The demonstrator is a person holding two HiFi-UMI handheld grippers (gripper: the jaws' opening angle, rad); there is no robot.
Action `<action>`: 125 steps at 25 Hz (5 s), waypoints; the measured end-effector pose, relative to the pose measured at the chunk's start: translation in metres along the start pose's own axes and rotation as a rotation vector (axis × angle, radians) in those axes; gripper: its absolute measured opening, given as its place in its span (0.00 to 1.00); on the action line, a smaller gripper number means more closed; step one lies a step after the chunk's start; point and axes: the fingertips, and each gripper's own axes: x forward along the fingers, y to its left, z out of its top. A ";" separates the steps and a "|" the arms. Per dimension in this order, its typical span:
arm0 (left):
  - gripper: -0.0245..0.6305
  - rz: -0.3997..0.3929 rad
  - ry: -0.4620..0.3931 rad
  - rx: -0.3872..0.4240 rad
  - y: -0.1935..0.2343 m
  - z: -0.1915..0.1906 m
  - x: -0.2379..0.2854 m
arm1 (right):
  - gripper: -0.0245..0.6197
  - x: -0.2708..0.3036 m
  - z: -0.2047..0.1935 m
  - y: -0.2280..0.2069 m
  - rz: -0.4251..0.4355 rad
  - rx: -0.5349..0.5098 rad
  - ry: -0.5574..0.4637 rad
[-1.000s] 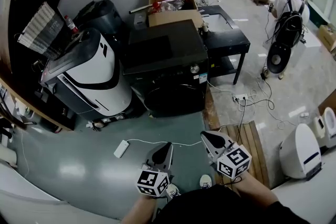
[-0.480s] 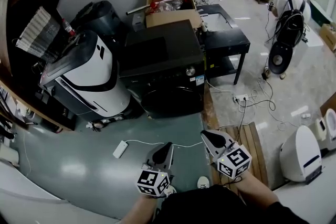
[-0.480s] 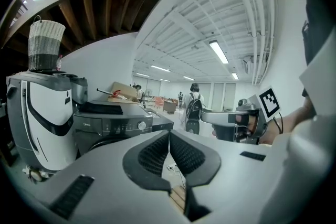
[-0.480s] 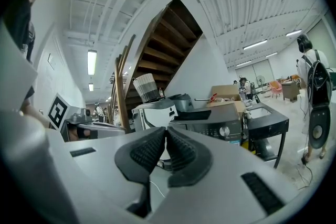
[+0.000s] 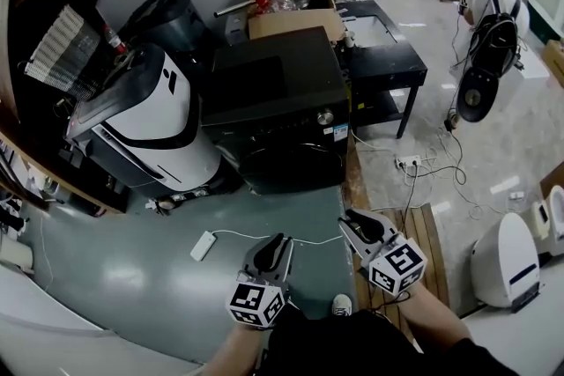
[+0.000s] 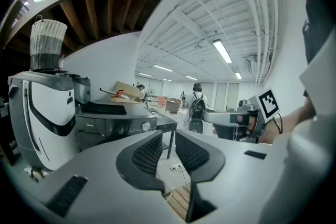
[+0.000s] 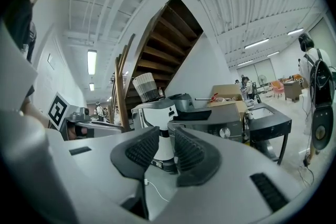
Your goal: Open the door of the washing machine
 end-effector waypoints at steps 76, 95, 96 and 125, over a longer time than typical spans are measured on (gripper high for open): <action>0.35 -0.118 0.125 -0.062 0.223 -0.053 0.264 | 0.40 0.301 -0.155 -0.247 -0.188 -0.129 0.331; 0.35 -0.043 0.184 -0.102 0.249 -0.129 0.339 | 0.40 0.356 -0.276 -0.311 -0.051 -0.150 0.586; 0.35 -0.042 0.186 -0.101 0.250 -0.133 0.341 | 0.40 0.358 -0.281 -0.312 -0.040 -0.162 0.602; 0.38 0.001 0.298 -0.180 0.249 -0.204 0.316 | 0.32 0.303 -0.327 -0.243 -0.006 -0.105 0.687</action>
